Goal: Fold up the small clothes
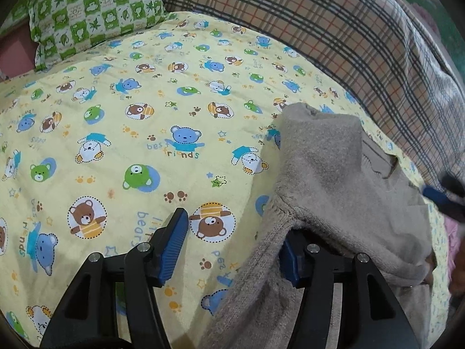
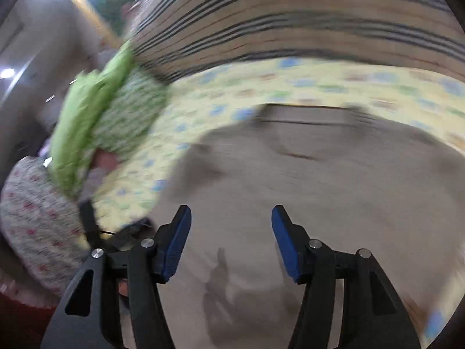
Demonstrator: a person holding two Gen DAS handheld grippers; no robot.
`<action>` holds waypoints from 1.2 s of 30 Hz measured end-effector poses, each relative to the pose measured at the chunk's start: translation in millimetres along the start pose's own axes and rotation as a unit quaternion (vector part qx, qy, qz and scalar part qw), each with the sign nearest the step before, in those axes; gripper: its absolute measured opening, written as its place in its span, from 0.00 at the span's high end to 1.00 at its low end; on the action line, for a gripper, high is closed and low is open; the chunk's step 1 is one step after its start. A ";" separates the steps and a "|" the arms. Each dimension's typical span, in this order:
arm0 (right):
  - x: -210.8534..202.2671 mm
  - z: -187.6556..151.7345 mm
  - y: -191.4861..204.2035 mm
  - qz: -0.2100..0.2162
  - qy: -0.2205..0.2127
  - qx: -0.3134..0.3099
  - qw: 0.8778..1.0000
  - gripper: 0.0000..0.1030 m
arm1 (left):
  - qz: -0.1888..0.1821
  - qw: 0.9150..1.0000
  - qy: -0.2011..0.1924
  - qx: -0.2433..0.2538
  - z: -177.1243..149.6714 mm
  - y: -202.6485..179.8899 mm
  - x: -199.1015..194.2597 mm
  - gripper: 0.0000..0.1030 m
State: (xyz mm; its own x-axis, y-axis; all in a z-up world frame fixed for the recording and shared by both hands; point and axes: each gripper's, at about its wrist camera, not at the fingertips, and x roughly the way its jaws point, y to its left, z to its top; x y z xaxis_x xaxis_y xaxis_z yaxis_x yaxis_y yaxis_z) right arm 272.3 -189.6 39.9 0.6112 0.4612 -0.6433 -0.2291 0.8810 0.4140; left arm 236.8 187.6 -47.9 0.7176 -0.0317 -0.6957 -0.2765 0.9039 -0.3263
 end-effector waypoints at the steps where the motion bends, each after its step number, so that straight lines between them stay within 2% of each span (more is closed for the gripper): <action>1: 22.3 15.0 6.8 0.021 0.017 -0.008 1.000 0.43 | -0.002 1.000 -0.001 -0.002 0.1 0.4 0.2 0.43; 3: 62.4 42.8 10.8 0.044 0.049 -0.004 0.998 0.41 | -0.004 1.000 -0.003 -0.002 0.1 0.7 0.4 0.42; 4: 81.7 55.0 10.2 0.052 0.061 0.001 0.997 0.33 | -0.006 1.000 -0.004 -0.003 0.0 1.0 0.6 0.42; 5: 97.9 64.4 12.0 0.063 0.077 0.005 0.995 0.30 | -0.009 1.000 -0.004 -0.005 -0.2 1.7 0.2 0.42; 8: 147.9 86.3 23.7 0.084 0.141 -0.011 0.986 0.29 | -0.019 1.000 -0.005 -0.011 -0.1 4.4 0.1 0.41; 10: 180.8 90.8 30.1 0.092 0.200 -0.022 0.975 0.29 | -0.025 1.000 -0.009 -0.014 -0.6 5.9 0.1 0.41; 12: 205.7 85.0 39.4 0.149 0.242 -0.026 0.958 0.29 | -0.027 0.999 -0.014 -0.017 -1.5 6.2 0.3 0.41; 13: 216.4 83.8 46.5 0.167 0.247 -0.033 0.954 0.29 | -0.028 0.999 -0.015 -0.018 -1.8 6.2 0.6 0.41; 15: 233.5 89.1 52.7 0.181 0.229 -0.032 0.956 0.29 | -0.030 0.999 -0.017 -0.019 -1.9 6.7 0.7 0.41; 17: 246.0 97.8 48.9 0.204 0.197 -0.001 0.959 0.29 | -0.034 0.999 -0.018 -0.022 -1.7 7.9 1.3 0.40; 20: 256.5 109.1 32.7 0.204 0.139 0.061 0.967 0.29 | -0.040 0.999 -0.018 -0.026 -0.9 9.9 2.0 0.40; 22: 246.4 113.8 23.4 0.188 0.102 0.084 0.973 0.31 | -0.044 0.998 -0.018 -0.028 -0.2 10.7 1.9 0.39; 24: 228.6 118.4 12.7 0.168 0.084 0.095 0.978 0.31 | -0.052 0.998 -0.014 -0.029 2.5 12.6 2.8 0.37; 26: 197.7 115.9 6.2 0.138 0.058 0.086 0.985 0.30 | -0.071 0.997 -0.005 -0.030 2.5 13.9 1.6 0.34; 27: 178.9 113.6 2.2 0.126 0.047 0.082 0.988 0.30 | -0.090 0.995 0.003 -0.030 3.2 14.9 0.0 0.34; 29: 139.0 100.4 -3.9 0.125 0.031 0.075 0.989 0.30 | -0.154 0.987 0.017 -0.031 1.4 16.8 -9.3 0.33; 31: 93.5 80.9 -5.3 0.112 0.014 0.060 0.992 0.30 | -0.181 0.983 0.023 -0.025 0.3 16.0 -19.5 0.33; 33: 50.4 58.7 -8.7 0.085 0.000 0.041 0.995 0.30 | -0.185 0.982 0.022 -0.016 2.7 13.0 -26.9 0.32; 36: -13.2 23.5 -23.2 0.032 -0.033 0.045 0.998 0.30 | -0.141 0.990 0.030 -0.002 19.6 3.3 -19.9 0.32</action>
State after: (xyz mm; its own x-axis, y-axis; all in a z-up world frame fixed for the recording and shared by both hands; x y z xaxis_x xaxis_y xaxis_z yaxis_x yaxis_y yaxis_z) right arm 287.4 -218.6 53.9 0.6459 0.5060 -0.5716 -0.2018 0.8353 0.5114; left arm 234.2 199.6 -22.6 0.7279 -0.3071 -0.6131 -0.0740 0.8537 -0.5155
